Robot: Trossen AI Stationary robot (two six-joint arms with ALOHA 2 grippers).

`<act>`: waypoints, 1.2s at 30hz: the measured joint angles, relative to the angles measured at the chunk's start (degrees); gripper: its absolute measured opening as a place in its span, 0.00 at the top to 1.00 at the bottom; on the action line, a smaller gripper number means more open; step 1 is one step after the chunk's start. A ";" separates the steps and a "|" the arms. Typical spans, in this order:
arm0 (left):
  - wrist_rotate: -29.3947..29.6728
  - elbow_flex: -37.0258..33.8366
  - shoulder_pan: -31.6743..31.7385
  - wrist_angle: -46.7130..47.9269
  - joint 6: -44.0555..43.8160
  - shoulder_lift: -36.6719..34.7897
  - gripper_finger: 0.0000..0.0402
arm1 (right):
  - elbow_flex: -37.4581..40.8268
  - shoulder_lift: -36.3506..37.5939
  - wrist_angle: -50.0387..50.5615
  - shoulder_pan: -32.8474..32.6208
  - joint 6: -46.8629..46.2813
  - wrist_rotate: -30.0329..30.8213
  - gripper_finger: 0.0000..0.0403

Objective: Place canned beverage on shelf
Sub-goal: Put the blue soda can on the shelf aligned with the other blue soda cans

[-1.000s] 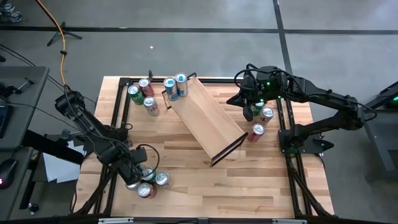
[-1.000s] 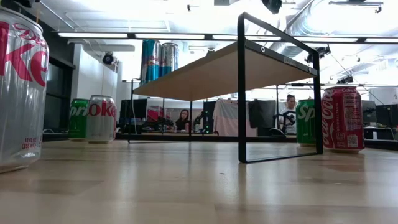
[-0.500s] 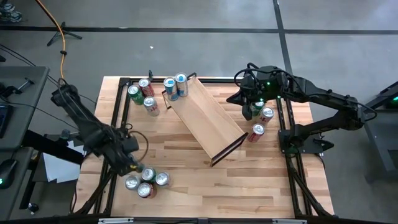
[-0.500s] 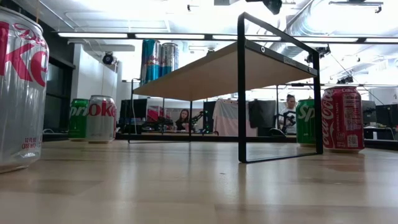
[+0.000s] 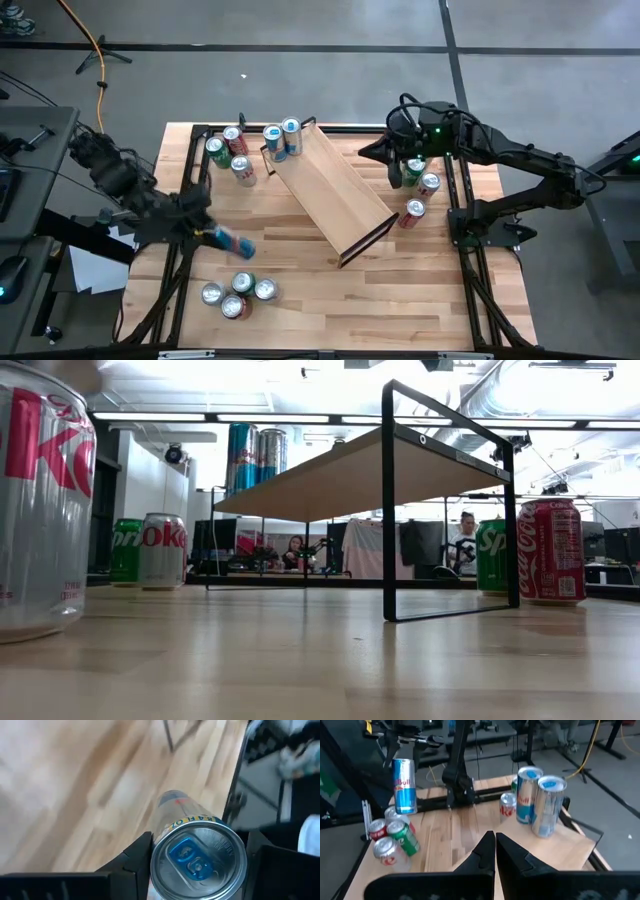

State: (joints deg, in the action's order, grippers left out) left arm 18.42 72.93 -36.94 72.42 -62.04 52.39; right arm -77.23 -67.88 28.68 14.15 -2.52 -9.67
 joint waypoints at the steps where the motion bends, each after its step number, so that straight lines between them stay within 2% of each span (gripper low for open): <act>1: 1.75 1.17 0.44 -0.06 1.34 0.23 0.69 | 0.00 0.00 -0.53 0.00 0.00 0.00 1.00; 7: 10.32 6.55 3.56 -1.60 9.12 0.95 0.69 | 0.00 -0.26 -4.14 -0.02 -3.04 -0.22 0.99; 10: 11.61 8.44 6.00 -6.34 15.98 1.54 0.69 | 0.00 -1.23 -6.85 -0.04 -6.63 -1.10 0.92; 13: 11.69 9.94 8.91 -9.68 23.61 2.72 0.69 | 0.00 -2.95 -10.59 -0.59 -10.00 -5.35 0.78; 20: 9.86 15.00 14.73 -10.88 45.56 9.69 0.69 | 0.00 -9.72 -20.14 -3.70 -20.65 -17.96 0.31; 24: 9.35 18.91 16.75 -12.64 61.35 14.99 0.69 | -2.48 -14.04 -20.73 -3.22 -21.60 -27.14 0.15; 27: 9.24 21.85 17.80 -12.83 71.83 19.39 0.69 | -6.60 -17.39 -19.81 -2.23 -21.75 -31.54 0.12; 30: 9.13 24.36 18.65 -12.54 80.38 23.70 0.69 | -12.23 -20.60 -14.31 -1.27 -17.75 -34.03 0.12; 36: 9.50 26.90 19.37 -12.39 93.70 29.67 0.69 | -25.42 -28.49 7.48 -0.63 -5.68 -36.43 0.12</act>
State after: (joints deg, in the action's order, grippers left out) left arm 27.91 99.82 -17.56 60.02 31.66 82.06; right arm -102.65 -96.37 36.16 13.52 -8.21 -46.10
